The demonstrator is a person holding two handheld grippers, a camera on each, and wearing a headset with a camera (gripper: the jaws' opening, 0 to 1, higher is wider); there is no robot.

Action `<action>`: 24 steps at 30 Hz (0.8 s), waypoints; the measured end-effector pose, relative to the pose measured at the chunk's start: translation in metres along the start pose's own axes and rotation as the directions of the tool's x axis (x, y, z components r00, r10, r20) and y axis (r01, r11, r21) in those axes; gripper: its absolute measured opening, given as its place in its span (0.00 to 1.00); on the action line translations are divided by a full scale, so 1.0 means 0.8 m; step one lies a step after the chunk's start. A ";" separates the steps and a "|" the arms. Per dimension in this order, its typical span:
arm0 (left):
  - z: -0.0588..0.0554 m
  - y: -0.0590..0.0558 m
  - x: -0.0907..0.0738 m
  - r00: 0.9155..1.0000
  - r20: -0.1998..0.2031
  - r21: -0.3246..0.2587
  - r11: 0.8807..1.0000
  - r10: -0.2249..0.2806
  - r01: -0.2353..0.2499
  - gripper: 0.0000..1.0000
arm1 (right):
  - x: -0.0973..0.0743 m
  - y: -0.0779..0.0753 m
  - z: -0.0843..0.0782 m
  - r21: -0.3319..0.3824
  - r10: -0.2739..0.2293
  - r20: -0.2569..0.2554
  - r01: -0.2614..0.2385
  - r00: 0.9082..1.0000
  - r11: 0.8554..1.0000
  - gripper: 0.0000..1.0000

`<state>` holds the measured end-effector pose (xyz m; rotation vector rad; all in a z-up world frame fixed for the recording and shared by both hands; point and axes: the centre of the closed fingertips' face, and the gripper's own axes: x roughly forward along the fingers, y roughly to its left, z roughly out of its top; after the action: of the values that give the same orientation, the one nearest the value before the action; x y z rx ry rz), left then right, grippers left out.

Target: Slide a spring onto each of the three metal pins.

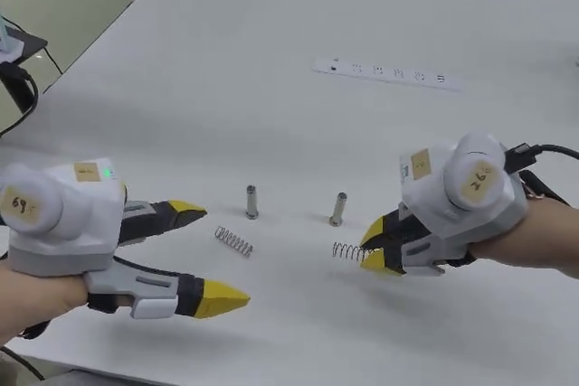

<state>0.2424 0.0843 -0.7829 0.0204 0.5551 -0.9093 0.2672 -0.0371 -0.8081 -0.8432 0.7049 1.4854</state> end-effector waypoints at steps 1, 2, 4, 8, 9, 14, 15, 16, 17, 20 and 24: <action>0.002 -0.003 0.002 1.000 0.005 -0.005 1.000 -0.014 0.014 0.72 | 0.000 0.001 0.000 -0.002 0.000 -0.001 0.000 1.000 1.000 0.08; 0.006 -0.013 0.006 0.998 0.016 -0.037 0.998 -0.054 0.055 0.72 | -0.001 0.002 0.000 -0.007 0.002 -0.004 -0.002 1.000 1.000 0.08; 0.014 -0.019 0.012 0.997 0.027 -0.014 0.997 -0.078 0.079 0.69 | -0.002 0.005 0.000 -0.014 0.004 -0.007 -0.004 1.000 1.000 0.08; 0.024 -0.028 0.027 0.994 0.015 0.031 0.993 -0.111 0.111 0.61 | -0.004 0.007 0.005 -0.019 0.007 0.002 -0.007 1.000 1.000 0.08; 0.027 -0.031 0.030 0.992 0.017 0.040 0.992 -0.123 0.123 0.60 | -0.005 0.006 0.006 -0.023 0.004 0.002 -0.004 1.000 1.000 0.08; 0.037 -0.039 0.054 0.987 0.012 0.079 0.984 -0.162 0.161 0.50 | -0.008 0.006 0.012 -0.027 -0.004 0.012 0.004 1.000 1.000 0.08; 0.036 -0.041 0.061 0.986 0.002 0.090 0.982 -0.166 0.166 0.48 | -0.008 0.006 0.013 -0.028 -0.007 0.015 0.007 1.000 1.000 0.08; 0.037 -0.043 0.065 0.985 -0.004 0.104 0.980 -0.172 0.172 0.47 | -0.008 0.006 0.014 -0.030 -0.008 0.016 0.009 1.000 0.999 0.08; 0.038 -0.044 0.071 0.983 -0.004 0.113 0.976 -0.185 0.185 0.46 | -0.009 0.007 0.016 -0.038 -0.009 0.016 0.010 1.000 0.999 0.08; 0.043 -0.048 0.083 0.980 -0.003 0.125 0.972 -0.201 0.200 0.42 | -0.010 0.010 0.017 -0.049 -0.007 0.017 0.008 1.000 0.999 0.08; 0.047 -0.055 0.094 0.975 -0.005 0.134 0.966 -0.224 0.223 0.39 | -0.013 0.010 0.019 -0.054 -0.012 0.022 0.013 1.000 0.998 0.08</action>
<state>0.2628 -0.0084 -0.7759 0.0757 0.4916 -1.1657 0.2582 -0.0309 -0.7918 -0.8704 0.6443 1.5059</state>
